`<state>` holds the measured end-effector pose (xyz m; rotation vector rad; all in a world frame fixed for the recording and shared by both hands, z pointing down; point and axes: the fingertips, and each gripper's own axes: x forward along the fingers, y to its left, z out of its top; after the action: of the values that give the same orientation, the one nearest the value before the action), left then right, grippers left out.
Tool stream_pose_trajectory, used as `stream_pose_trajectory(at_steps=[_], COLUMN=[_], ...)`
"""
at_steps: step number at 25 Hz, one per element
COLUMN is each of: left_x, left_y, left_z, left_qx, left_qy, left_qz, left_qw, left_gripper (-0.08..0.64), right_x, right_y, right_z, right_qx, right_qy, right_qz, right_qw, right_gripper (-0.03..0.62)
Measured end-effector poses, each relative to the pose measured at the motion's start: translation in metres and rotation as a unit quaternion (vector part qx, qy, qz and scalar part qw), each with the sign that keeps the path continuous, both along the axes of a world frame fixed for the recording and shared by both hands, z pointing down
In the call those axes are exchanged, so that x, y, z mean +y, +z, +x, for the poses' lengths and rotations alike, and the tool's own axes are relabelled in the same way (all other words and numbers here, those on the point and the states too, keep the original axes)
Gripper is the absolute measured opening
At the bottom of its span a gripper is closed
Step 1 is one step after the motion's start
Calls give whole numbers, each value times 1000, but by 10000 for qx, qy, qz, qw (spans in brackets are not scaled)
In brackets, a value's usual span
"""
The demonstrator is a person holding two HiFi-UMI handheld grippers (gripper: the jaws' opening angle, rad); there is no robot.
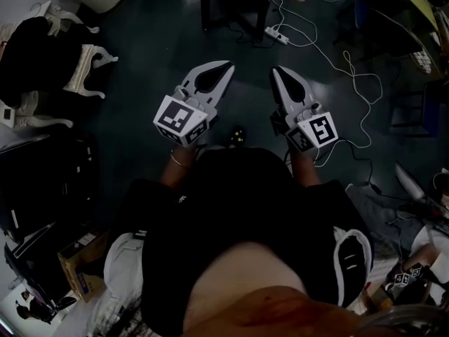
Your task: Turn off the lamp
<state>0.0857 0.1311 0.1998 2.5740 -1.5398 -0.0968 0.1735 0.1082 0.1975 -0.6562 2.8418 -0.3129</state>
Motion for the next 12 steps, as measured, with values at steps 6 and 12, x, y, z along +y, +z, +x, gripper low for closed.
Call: stream_pose_trajectory(at_steps=[6,12], left_x=[-16,-25], left_y=[2,5], left_z=[-4,-8], left_qx=[-38,-92], left_qy=[49,35], left_qz=[1,-11], left_qw=[10000,10000], left_gripper=[8,8], right_x=[-13,-21], right_y=[3,4], right_z=[-4,-9], right_qx=[-23,-45], right_qy=[17,-6], right_qz=[-7,30], right_qw=[10000,10000], right_gripper=[0,0])
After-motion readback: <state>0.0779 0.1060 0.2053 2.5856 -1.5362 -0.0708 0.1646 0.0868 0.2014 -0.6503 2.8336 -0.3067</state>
